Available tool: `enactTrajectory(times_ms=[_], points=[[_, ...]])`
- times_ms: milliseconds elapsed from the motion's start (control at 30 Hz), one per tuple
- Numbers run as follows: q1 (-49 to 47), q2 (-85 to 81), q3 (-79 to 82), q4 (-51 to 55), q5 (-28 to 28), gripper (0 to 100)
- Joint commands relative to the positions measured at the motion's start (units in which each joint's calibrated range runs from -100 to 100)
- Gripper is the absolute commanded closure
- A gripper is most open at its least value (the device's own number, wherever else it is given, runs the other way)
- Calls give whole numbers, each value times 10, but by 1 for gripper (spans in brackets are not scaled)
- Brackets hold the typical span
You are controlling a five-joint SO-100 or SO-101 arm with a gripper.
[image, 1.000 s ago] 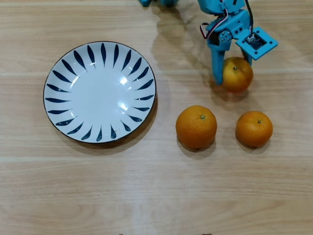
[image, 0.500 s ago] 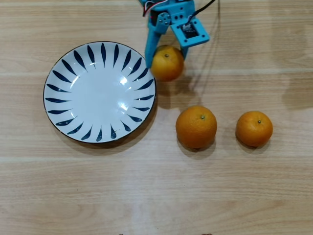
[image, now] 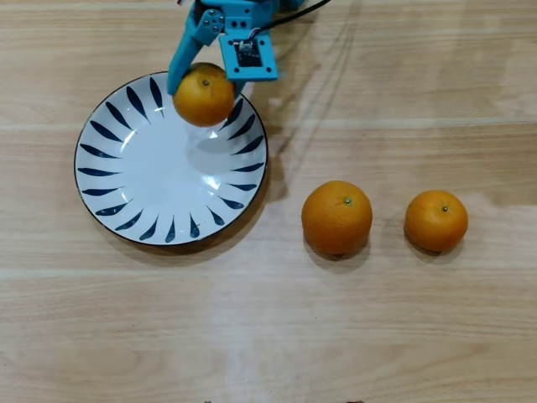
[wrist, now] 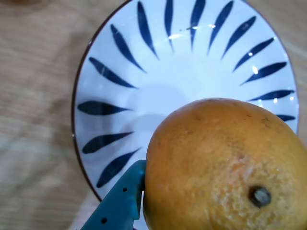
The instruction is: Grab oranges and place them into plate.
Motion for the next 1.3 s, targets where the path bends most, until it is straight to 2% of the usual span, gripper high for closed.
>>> enactTrajectory(times_ms=[0, 200, 333, 433, 533, 700, 733, 800, 1033, 1200, 1267], points=[[30, 19, -75, 0, 17, 66], [39, 48, -79, -5, 11, 64], [33, 62, -82, -6, 13, 50], [27, 65, -89, -6, 10, 46], [-10, 64, -113, 0, -17, 50], [-111, 74, -165, -6, -49, 65], [-146, 105, -195, -13, -65, 65], [-180, 150, -224, -53, -74, 63], [-265, 308, -246, -289, -118, 61], [-301, 381, -249, -389, -141, 49], [-311, 403, -250, -416, -151, 48]])
